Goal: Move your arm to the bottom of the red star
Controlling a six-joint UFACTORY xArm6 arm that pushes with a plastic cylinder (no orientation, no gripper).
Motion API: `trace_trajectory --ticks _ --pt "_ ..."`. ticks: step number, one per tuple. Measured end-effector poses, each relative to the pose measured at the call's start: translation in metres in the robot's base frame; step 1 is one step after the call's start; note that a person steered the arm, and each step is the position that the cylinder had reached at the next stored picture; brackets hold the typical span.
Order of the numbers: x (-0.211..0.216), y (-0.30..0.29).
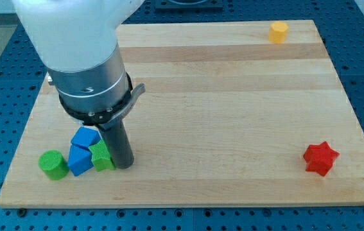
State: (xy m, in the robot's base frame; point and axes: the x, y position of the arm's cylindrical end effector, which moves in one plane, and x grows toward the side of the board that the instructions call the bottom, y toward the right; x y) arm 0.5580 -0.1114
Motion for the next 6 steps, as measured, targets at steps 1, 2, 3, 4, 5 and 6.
trace_trajectory --ticks 1,2,3,4,5,6 --pt "0.000 0.000" --pt "0.000 0.019" --pt "0.001 0.071" --pt "0.020 0.120" --pt "0.050 0.171" --pt "0.057 0.226"
